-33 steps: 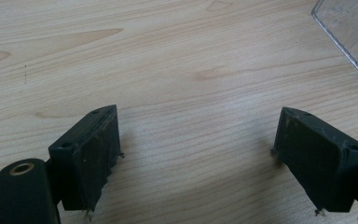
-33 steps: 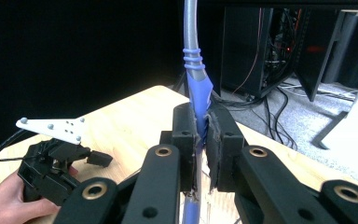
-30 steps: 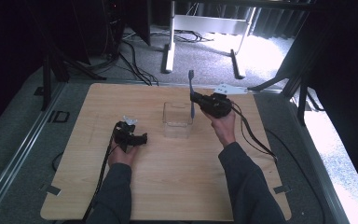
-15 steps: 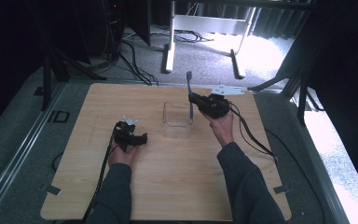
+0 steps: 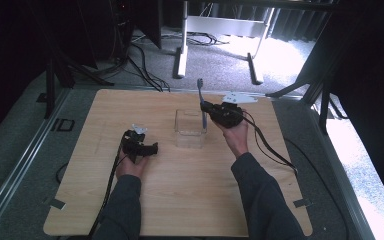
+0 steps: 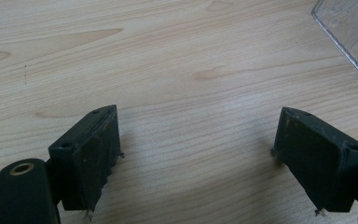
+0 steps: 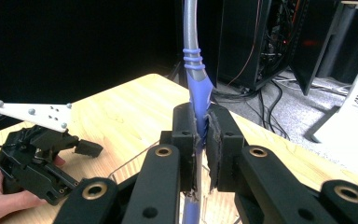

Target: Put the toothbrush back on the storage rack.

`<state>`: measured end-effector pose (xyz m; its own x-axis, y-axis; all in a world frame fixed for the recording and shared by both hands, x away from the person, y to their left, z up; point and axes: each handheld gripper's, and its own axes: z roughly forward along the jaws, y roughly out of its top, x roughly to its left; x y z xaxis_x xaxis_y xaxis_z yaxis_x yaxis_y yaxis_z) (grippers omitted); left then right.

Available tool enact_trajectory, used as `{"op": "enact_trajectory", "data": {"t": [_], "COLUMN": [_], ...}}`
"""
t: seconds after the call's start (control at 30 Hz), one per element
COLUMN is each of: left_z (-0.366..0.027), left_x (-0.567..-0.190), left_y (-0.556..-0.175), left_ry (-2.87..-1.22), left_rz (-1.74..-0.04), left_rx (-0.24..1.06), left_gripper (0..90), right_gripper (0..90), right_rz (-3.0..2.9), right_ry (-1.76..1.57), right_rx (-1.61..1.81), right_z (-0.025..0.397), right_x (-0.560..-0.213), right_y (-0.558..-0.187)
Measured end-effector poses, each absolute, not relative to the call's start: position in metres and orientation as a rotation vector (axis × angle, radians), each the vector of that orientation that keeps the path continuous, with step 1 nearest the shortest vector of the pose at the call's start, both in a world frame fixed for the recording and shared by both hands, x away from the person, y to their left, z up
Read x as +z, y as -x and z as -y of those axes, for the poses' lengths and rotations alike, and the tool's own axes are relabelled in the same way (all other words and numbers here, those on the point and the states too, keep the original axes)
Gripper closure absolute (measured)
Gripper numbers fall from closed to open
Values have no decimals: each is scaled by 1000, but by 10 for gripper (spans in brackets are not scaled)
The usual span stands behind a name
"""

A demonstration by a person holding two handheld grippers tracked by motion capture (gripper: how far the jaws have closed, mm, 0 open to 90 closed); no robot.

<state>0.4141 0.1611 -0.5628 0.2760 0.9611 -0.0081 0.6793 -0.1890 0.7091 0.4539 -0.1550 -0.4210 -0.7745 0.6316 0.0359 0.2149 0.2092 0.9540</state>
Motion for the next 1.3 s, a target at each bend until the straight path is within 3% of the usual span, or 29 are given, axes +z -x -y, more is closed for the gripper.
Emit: {"op": "enact_trajectory", "data": {"t": [1.3], "left_z": [-161], "left_x": [-563], "left_y": [-414], "left_ry": [-1946], "left_rz": [-1471], "left_rx": [603], "left_gripper": [148], "right_gripper": [820], "right_rz": [-2255], "right_ry": [-763], "right_rx": [1400], "right_z": [136], "right_x": [-448], "right_y": [-452]}}
